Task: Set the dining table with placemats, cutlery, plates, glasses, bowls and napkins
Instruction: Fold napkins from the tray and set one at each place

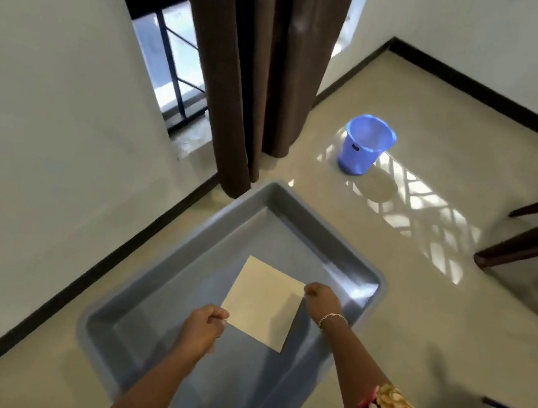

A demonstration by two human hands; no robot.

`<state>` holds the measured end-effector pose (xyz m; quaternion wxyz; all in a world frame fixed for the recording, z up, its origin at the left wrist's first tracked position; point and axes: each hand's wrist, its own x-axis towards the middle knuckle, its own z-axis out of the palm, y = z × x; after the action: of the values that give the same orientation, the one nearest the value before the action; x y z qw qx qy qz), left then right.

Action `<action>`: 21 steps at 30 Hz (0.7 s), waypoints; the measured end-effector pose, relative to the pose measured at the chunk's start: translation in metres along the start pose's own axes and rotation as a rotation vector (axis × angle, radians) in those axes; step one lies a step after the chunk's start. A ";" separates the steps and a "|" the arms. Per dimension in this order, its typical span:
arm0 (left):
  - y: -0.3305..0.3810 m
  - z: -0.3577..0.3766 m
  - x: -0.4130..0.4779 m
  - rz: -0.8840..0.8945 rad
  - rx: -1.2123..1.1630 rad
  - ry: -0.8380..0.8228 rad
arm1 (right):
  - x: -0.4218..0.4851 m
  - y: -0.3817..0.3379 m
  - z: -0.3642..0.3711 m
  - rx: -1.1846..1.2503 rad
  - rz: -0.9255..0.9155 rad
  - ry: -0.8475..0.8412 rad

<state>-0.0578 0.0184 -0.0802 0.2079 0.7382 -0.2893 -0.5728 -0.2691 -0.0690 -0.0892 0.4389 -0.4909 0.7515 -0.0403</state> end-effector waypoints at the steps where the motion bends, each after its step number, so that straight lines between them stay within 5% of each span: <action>1: 0.000 -0.001 0.009 -0.009 0.016 -0.021 | 0.007 -0.001 0.006 -0.018 0.013 0.002; 7: 0.000 -0.009 0.042 -0.057 0.059 -0.141 | 0.039 -0.001 0.031 -0.043 0.081 0.105; 12: -0.008 -0.017 0.053 -0.121 0.027 -0.204 | 0.040 -0.004 0.044 -0.055 0.169 -0.022; 21: 0.001 -0.030 0.022 -0.063 -0.064 -0.131 | -0.027 -0.029 0.009 0.250 -0.049 0.141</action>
<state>-0.0246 0.0023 -0.0880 0.1938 0.7010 -0.2603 -0.6350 -0.2384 -0.0592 -0.0637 0.4414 -0.4466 0.7574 -0.1787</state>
